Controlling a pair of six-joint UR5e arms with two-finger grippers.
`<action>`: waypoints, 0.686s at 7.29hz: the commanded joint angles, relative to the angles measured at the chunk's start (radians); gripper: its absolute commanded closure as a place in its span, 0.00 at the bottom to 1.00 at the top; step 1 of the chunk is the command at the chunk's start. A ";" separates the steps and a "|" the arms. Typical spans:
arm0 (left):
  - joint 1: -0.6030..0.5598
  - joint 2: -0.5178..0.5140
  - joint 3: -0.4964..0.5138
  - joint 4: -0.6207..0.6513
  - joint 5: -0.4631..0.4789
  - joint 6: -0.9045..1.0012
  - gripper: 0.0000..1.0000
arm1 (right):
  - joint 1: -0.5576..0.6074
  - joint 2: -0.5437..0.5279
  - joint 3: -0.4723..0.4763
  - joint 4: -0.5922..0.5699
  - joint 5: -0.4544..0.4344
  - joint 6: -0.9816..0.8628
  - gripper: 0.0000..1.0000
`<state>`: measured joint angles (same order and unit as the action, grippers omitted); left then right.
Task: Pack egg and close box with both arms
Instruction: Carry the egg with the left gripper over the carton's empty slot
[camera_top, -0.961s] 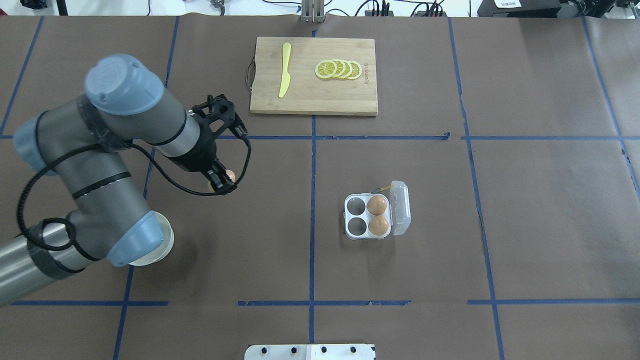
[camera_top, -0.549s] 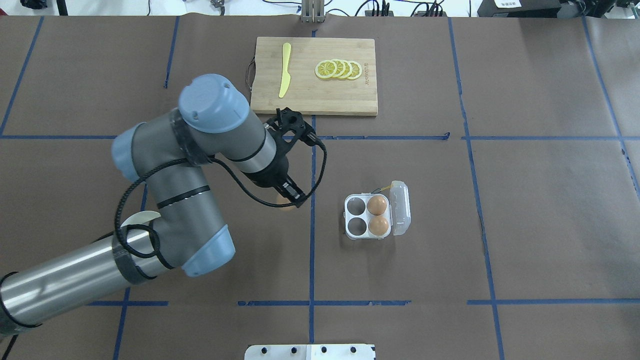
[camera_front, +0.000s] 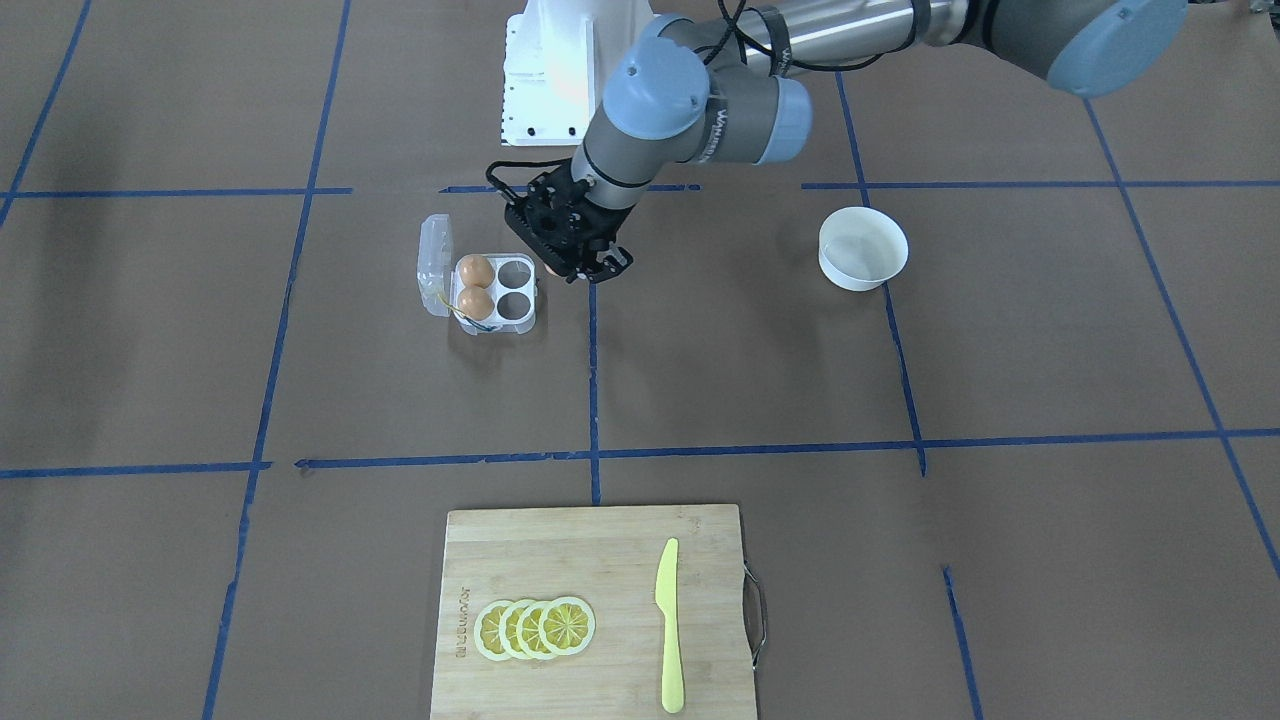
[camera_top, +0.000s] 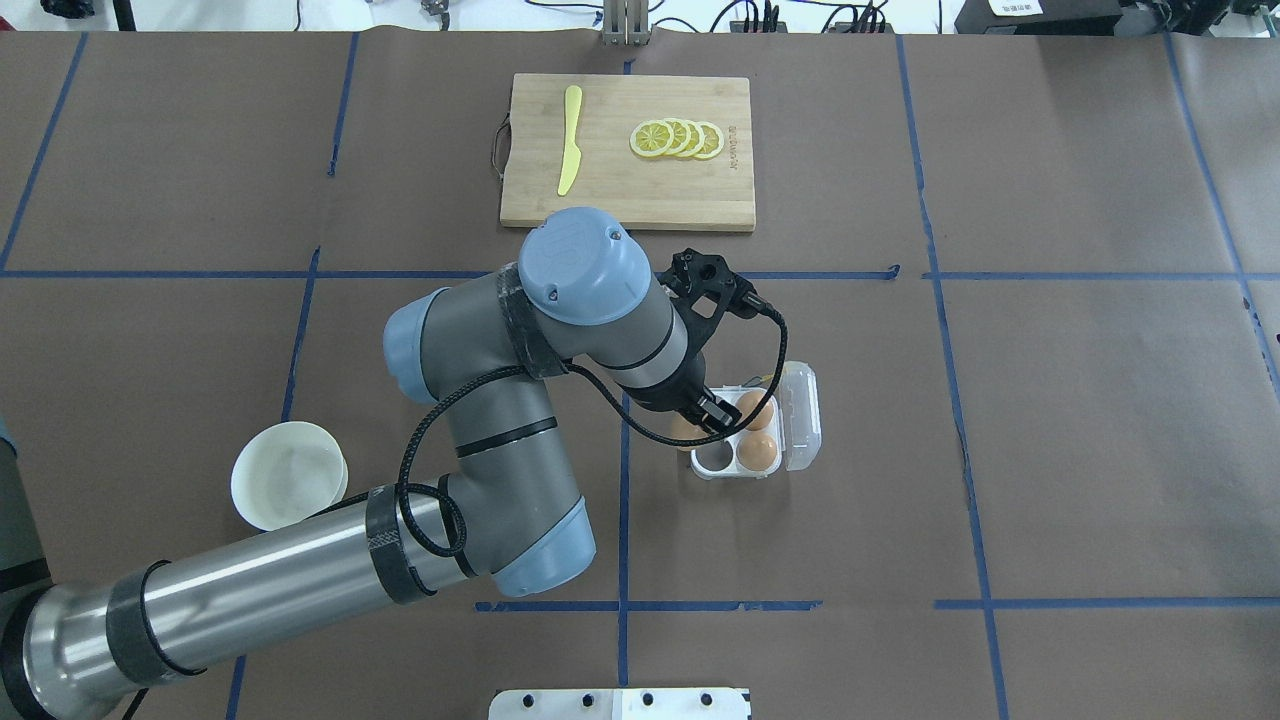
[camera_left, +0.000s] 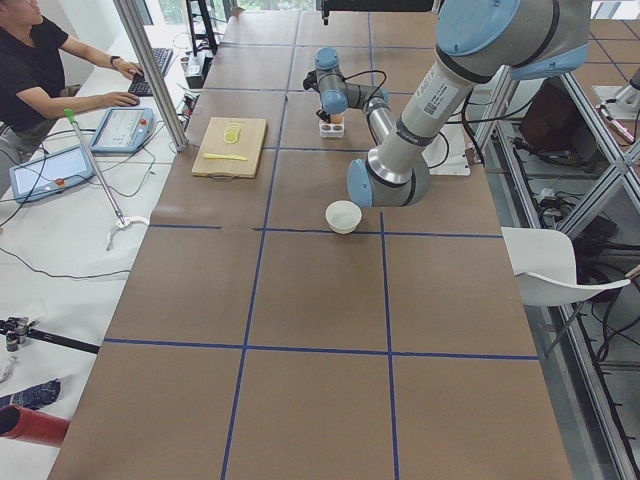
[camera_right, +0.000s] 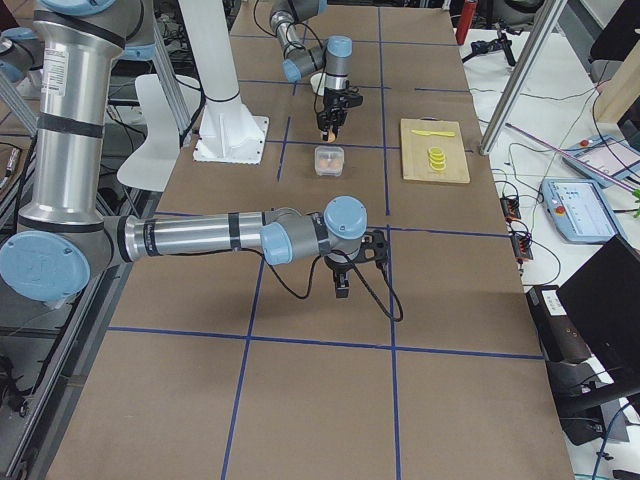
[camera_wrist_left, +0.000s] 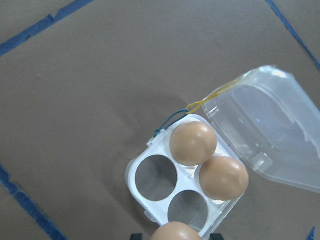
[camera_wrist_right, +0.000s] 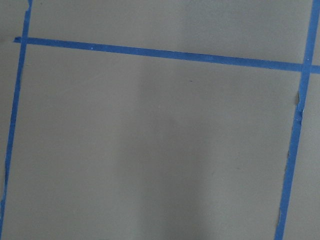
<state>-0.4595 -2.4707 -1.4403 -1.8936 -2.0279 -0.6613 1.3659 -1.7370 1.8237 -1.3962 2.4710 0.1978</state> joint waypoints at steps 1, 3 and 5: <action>0.022 -0.014 0.041 -0.069 0.055 -0.035 1.00 | -0.001 -0.001 0.000 -0.001 0.000 0.000 0.00; 0.030 -0.014 0.057 -0.099 0.057 -0.075 0.93 | -0.002 0.001 -0.001 -0.001 0.000 0.000 0.00; 0.033 -0.017 0.070 -0.102 0.079 -0.078 0.71 | -0.002 -0.001 0.000 -0.001 0.000 0.008 0.00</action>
<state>-0.4293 -2.4858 -1.3766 -1.9927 -1.9658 -0.7346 1.3638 -1.7376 1.8229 -1.3968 2.4712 0.2018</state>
